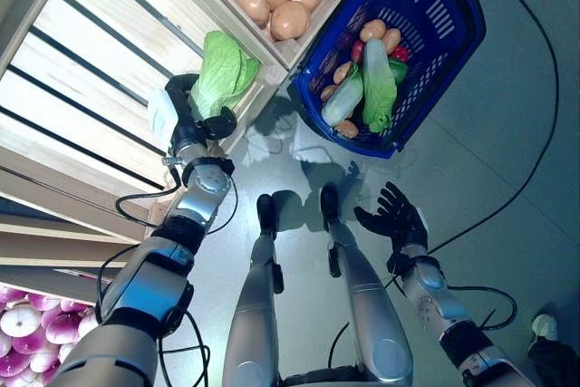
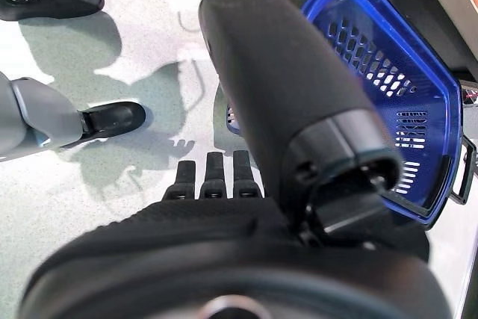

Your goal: Put vegetables into the basket

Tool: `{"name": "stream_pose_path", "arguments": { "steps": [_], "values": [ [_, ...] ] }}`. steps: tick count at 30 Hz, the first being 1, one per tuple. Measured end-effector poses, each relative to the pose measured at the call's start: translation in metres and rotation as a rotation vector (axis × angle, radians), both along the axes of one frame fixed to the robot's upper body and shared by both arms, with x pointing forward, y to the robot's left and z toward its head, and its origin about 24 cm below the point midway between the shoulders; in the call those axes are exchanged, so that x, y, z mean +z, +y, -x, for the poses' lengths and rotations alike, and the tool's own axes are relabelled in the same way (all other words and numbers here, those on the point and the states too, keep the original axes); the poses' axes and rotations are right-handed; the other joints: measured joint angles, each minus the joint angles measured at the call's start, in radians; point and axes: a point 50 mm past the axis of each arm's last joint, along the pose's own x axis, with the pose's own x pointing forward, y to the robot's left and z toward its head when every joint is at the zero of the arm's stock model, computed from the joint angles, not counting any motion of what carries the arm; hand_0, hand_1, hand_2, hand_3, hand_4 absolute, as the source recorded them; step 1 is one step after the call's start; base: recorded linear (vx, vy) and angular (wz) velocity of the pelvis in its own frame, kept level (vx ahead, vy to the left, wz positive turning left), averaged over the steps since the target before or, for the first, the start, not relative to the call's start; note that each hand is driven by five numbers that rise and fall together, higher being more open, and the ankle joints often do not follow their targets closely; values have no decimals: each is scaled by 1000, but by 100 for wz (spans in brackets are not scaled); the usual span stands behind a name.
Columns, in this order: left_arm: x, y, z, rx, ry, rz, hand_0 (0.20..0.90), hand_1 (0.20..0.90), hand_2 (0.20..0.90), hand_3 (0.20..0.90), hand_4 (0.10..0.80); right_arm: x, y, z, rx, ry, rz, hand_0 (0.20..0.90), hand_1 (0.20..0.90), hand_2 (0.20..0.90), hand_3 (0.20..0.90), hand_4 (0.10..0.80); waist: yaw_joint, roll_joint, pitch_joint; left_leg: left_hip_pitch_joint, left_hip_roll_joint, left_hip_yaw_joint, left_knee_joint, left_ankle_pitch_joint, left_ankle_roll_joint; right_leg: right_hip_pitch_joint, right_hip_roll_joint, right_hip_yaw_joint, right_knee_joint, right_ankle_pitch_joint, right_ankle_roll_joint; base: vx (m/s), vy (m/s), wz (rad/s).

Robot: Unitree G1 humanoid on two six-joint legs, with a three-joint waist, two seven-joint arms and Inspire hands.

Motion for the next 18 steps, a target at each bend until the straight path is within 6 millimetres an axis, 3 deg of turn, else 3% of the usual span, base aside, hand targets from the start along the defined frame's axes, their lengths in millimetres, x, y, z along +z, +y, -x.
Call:
{"name": "stream_pose_path", "arguments": {
  "steps": [4,9,14,18],
  "values": [
    [-5,3,0,-3,36,-6,300,300,300,300,400,-1,2,1,4,4,-1,900,900,900,900,800,0,-11,1,33,1,1,-6,2,4,30,1,0,-1,0,0,24,-44,-2],
    [-36,6,10,-34,142,-8,300,300,300,300,400,-3,2,2,1,11,-6,900,900,900,900,800,6,-24,0,155,2,0,-36,1,5,152,1,-4,-33,-2,1,49,-11,-2],
    [-74,4,37,-103,210,0,300,300,300,300,400,-12,-1,11,-30,38,-26,900,900,900,900,800,27,-21,-1,306,7,-12,-84,-2,2,309,2,-18,-92,-5,6,105,19,1],
    [-90,-1,61,-163,201,59,300,300,300,300,400,-22,-12,24,-99,71,-56,900,900,900,900,800,69,6,-4,365,8,-15,-109,-3,4,368,2,-22,-113,-4,2,127,20,3]
  ]
}}
